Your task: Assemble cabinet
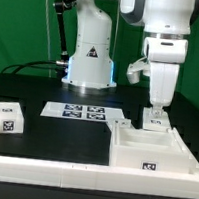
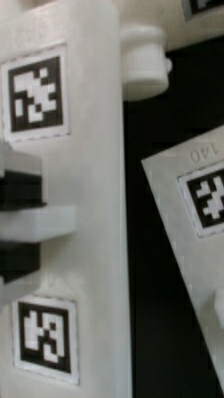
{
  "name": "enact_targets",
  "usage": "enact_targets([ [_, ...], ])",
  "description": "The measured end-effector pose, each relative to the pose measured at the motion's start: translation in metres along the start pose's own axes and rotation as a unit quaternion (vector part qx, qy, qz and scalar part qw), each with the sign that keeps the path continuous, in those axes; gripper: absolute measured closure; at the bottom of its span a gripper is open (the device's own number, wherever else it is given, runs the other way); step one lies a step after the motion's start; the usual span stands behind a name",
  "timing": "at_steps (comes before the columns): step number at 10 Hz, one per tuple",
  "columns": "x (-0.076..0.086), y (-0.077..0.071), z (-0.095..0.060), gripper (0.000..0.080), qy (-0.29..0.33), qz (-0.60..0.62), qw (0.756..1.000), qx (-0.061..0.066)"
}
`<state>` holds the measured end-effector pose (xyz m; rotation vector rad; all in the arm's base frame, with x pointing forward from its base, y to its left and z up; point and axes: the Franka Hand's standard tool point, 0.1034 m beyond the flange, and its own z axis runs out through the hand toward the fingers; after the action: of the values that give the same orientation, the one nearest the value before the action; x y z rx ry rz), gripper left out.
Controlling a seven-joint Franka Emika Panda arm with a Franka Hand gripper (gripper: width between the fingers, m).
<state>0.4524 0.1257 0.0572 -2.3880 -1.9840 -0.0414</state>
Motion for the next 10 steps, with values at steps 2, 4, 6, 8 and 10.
enact_targets([
  [2,0.003,0.001,-0.002,0.0731,0.001,-0.003,1.0,-0.003],
  [4,0.002,0.003,-0.003,0.0731,0.001,-0.001,1.0,-0.003],
  [6,0.001,0.004,-0.003,0.0731,0.001,0.0,1.0,-0.004],
  [8,-0.001,0.007,-0.001,0.0731,0.002,0.004,1.0,-0.003],
  [10,0.001,0.011,-0.002,0.0731,0.003,0.005,1.0,-0.005],
])
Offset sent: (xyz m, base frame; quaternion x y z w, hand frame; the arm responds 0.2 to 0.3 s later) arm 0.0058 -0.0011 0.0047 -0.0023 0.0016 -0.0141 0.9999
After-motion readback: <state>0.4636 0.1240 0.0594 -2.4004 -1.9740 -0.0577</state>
